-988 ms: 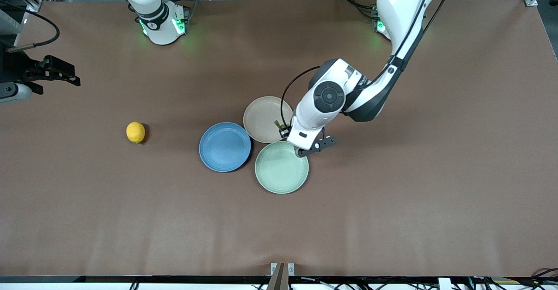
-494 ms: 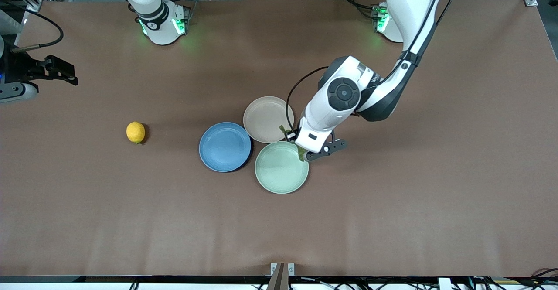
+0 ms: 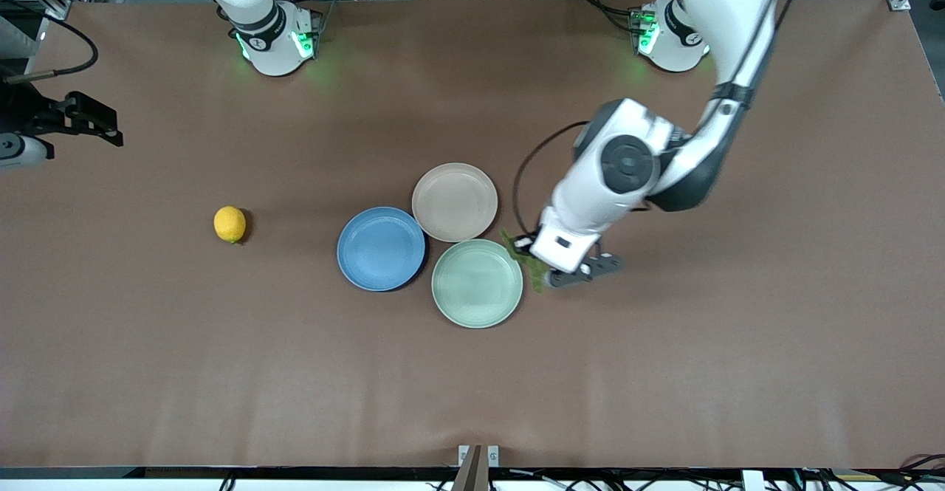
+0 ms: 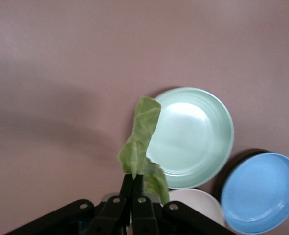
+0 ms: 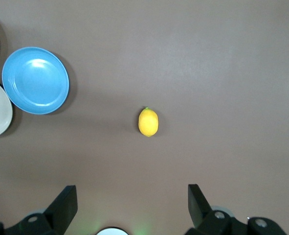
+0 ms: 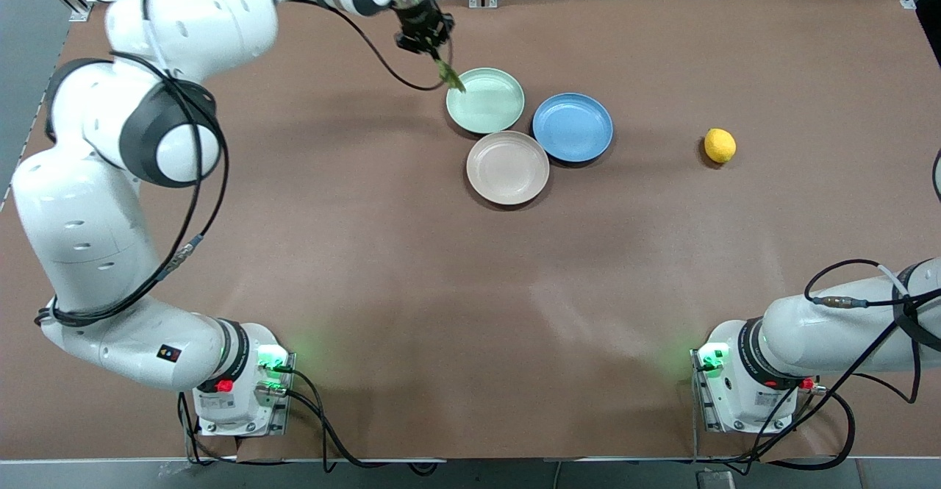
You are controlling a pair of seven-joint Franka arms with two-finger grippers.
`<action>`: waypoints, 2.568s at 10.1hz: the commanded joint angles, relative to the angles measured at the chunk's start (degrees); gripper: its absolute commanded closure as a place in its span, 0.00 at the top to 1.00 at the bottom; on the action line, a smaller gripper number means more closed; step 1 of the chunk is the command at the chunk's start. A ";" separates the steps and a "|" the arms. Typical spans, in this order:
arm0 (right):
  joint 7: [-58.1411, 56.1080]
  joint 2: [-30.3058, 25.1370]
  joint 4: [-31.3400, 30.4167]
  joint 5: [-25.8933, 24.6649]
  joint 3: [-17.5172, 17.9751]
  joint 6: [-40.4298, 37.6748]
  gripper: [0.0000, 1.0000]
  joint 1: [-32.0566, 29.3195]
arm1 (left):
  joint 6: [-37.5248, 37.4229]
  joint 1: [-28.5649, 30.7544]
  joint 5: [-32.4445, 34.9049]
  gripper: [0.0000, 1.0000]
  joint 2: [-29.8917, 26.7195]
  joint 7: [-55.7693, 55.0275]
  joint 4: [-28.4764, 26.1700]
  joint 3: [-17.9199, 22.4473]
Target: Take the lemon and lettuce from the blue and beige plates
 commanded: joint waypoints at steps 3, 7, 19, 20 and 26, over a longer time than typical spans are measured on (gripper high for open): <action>8.58 -0.57 1.05 0.75 0.78 -0.35 1.00 -0.25 | -12.02 13.86 0.95 0.00 -3.07 27.33 -1.65 -0.50; 8.66 -0.22 2.73 0.84 0.51 -0.17 1.00 -0.78 | -13.20 25.47 3.85 0.00 -0.79 40.75 -9.73 -0.50; 8.58 0.13 2.73 0.57 0.60 2.11 1.00 -0.77 | -16.43 25.94 7.02 1.00 -2.62 41.29 -5.62 -0.50; 8.58 0.13 2.73 0.49 0.60 2.11 1.00 -0.86 | -17.66 25.94 7.10 1.00 -3.93 41.29 -4.48 -0.41; 8.58 0.13 2.90 -0.04 0.43 2.55 1.00 -1.04 | -25.41 26.20 7.73 1.00 -20.70 40.94 -4.12 -1.11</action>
